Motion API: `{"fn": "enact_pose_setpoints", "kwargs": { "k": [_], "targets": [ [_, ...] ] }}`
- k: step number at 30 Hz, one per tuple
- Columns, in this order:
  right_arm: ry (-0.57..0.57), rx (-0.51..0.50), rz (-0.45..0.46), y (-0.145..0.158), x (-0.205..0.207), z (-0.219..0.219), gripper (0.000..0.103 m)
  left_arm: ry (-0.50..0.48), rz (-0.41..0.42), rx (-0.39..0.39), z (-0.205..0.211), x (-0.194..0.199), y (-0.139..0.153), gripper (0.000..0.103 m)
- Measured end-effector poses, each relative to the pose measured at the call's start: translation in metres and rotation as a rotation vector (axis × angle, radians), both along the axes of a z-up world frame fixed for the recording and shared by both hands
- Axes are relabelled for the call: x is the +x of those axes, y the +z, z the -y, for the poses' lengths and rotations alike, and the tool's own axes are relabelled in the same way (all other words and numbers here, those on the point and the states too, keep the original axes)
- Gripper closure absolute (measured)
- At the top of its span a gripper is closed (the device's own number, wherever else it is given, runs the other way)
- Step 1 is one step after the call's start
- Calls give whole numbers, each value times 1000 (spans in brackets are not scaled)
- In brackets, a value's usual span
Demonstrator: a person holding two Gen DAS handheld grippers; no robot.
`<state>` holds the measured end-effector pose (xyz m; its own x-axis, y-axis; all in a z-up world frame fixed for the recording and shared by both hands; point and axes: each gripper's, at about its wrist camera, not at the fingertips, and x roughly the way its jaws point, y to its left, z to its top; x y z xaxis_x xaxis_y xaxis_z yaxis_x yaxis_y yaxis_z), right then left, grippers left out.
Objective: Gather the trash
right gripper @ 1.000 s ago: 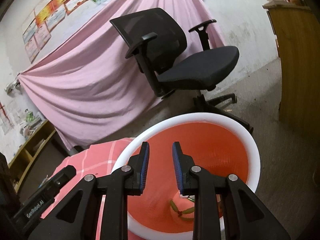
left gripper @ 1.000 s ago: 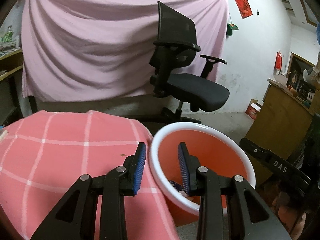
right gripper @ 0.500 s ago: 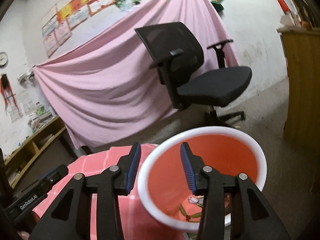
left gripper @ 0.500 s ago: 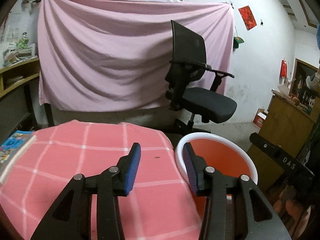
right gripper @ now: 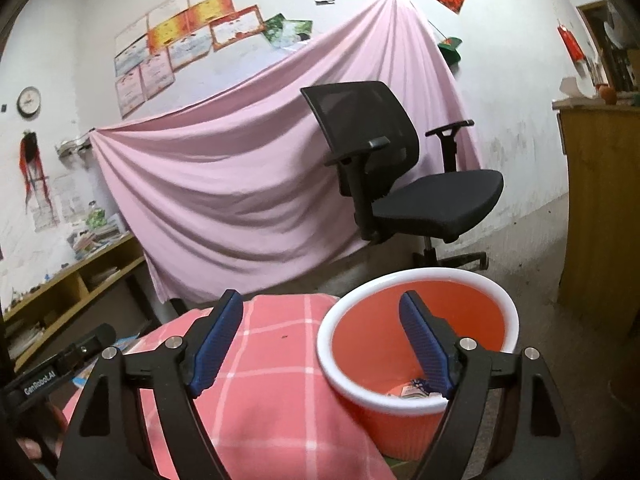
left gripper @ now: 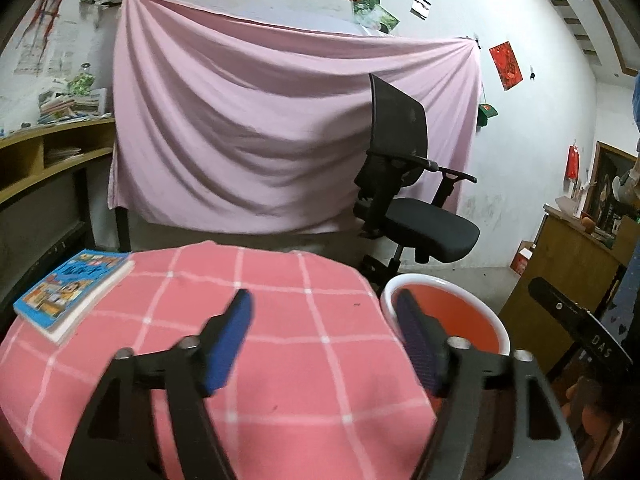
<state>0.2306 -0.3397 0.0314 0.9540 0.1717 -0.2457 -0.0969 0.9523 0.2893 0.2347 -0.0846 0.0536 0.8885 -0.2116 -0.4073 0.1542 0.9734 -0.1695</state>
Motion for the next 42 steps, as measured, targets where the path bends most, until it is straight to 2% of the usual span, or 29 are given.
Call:
{"fn": "enact_pose_setpoints", "kwargs": {
  "k": [2, 3, 6, 13, 17, 22, 32, 36, 42],
  "targets": [
    [-4, -2, 12, 0, -13, -6, 3, -7, 11, -15, -9, -13, 1, 9],
    [-9, -4, 30, 0, -22, -9, 0, -3, 25, -22, -14, -22, 1, 8],
    [-14, -18, 56, 0, -39, -17, 0, 0, 43, -27, -27, -44, 4, 4],
    [1, -68, 64, -2, -71, -41, 0, 36, 73, -15, -50, -85, 5, 4],
    [10, -103, 70, -9, -95, -57, 0, 77, 78, -4, -63, -111, -3, 4],
    [-2, -109, 83, -19, -122, -70, 0, 84, 101, 29, -68, -145, -16, 3],
    [-6, -149, 126, -37, -165, -84, 0, 116, 108, 50, -78, -183, -39, 3],
    [9, -206, 127, -43, -170, -96, 0, 133, 135, 70, -79, -197, -45, 3],
    [21, -226, 112, -49, -170, -101, 0, 130, 131, 101, -75, -202, -52, 3]
  ]
}}
